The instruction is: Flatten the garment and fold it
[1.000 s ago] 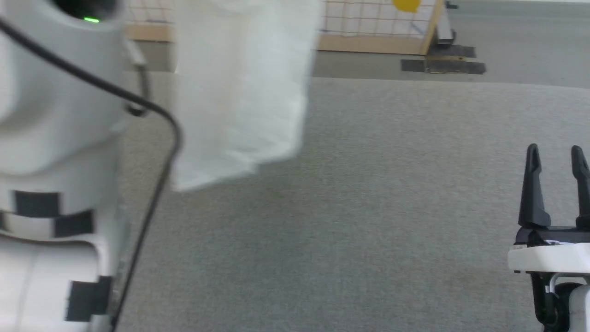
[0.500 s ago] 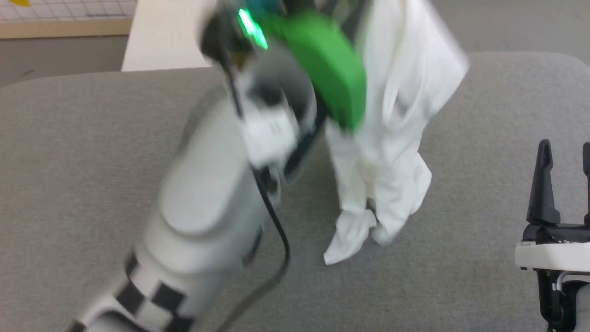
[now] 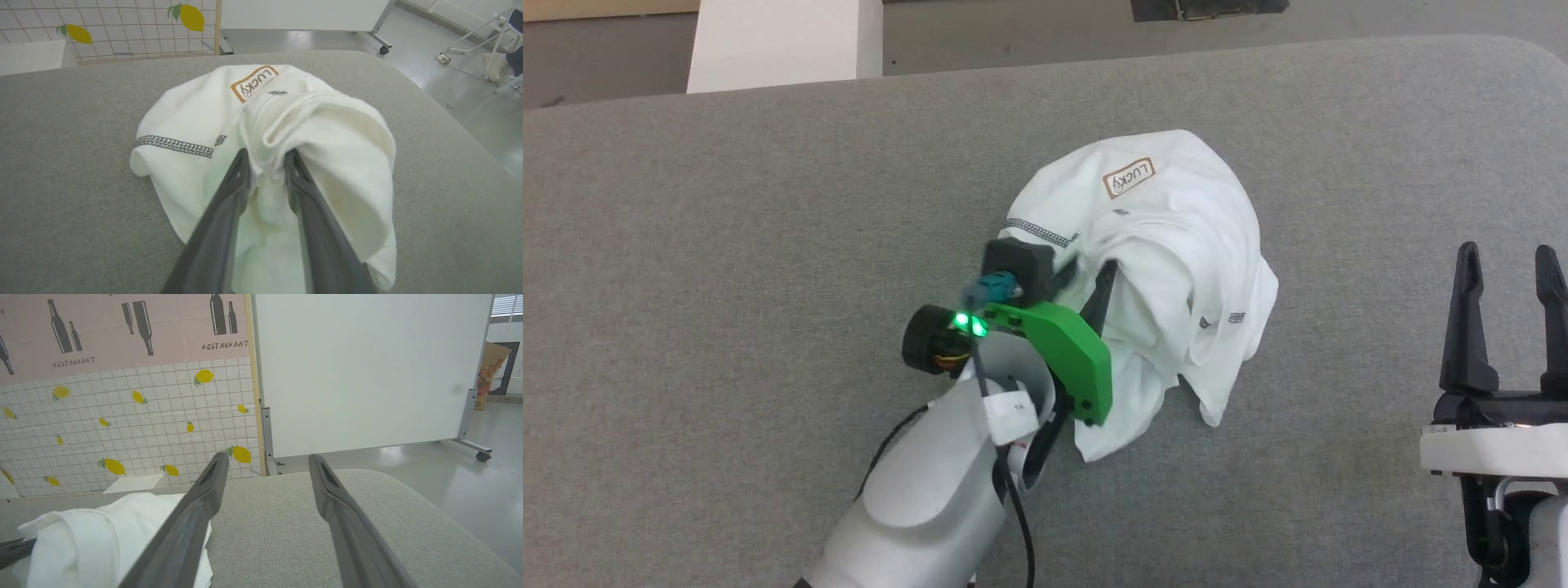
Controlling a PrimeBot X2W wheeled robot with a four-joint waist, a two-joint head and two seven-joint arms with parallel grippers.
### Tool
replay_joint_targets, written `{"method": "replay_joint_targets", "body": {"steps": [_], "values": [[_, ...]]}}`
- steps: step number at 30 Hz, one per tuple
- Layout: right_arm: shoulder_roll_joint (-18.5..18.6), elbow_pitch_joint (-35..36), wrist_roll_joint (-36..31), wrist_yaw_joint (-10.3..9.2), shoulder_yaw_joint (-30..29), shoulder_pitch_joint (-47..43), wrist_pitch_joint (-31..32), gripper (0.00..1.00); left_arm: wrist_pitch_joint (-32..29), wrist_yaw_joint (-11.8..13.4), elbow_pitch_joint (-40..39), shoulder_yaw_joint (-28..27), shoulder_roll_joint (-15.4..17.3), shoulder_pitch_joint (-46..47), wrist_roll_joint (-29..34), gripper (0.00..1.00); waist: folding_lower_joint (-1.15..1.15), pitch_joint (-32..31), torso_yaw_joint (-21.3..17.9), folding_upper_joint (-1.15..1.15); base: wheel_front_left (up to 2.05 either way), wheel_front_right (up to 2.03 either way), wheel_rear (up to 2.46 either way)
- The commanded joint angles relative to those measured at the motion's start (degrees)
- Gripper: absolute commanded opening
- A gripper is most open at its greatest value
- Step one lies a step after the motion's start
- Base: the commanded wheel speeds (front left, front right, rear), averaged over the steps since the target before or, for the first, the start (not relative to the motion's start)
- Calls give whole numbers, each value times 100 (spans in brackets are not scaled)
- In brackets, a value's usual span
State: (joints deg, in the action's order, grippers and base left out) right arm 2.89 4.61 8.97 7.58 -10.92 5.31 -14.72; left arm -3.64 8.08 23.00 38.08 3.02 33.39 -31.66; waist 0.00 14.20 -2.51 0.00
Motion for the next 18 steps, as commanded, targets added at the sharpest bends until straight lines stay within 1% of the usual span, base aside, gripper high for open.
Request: {"method": "replay_joint_targets", "body": {"steps": [1, 2, 4, 6, 8, 9, 13, 15, 17, 18], "values": [[-2, -17, -46, -9, 36, 76, -28, 100, 195, 44, -58, -89, -11, 58, -83, 100, 0, -86, 63, 0, 0, 0, 0], [-2, -28, -46, -9, 50, 76, -28, 100, 323, 25, -115, -128, -11, 74, -94, 100, 0, -121, 73, 0, 0, 0, 0], [-2, -50, -46, -9, 72, 64, -26, 100, 648, 62, -313, -314, 68, 52, -112, 100, 0, -215, 95, 0, 0, 0, 0], [-2, -71, -52, -9, 72, 29, -18, 100, 937, 47, -631, -470, 247, -61, -120, 100, 0, -311, 118, 0, 0, 0, 0], [-2, -85, -59, -9, 66, -22, -5, 100, 1235, 143, -1037, -696, 481, -299, -119, 100, 0, -400, 140, 0, 0, 0, 0], [-2, -88, -60, -9, 68, -55, 0, 100, 1390, 206, -1296, -814, 640, -477, -95, 100, 0, -440, 149, 0, 0, 0, 0], [-2, -95, -52, -9, 47, -221, 26, 100, 1748, 611, -2246, -1274, 1176, -1339, 149, 100, 0, -522, 200, 0, 0, 0, 0], [-2, -94, -50, -9, 43, -306, 55, 100, 1821, 804, -2684, -1442, 1405, -1825, 406, 100, 0, -531, 228, 0, 0, 0, 0], [-2, -94, -50, -9, 56, -379, 80, 100, 1853, 935, -3017, -1602, 1586, -2285, 700, 100, 0, -523, 250, 0, 0, 0, 0], [-2, -96, -50, -9, 63, -407, 89, 100, 1857, 959, -3189, -1661, 1651, -2452, 896, 100, 0, -513, 259, 0, 0, 0, 0]]}}
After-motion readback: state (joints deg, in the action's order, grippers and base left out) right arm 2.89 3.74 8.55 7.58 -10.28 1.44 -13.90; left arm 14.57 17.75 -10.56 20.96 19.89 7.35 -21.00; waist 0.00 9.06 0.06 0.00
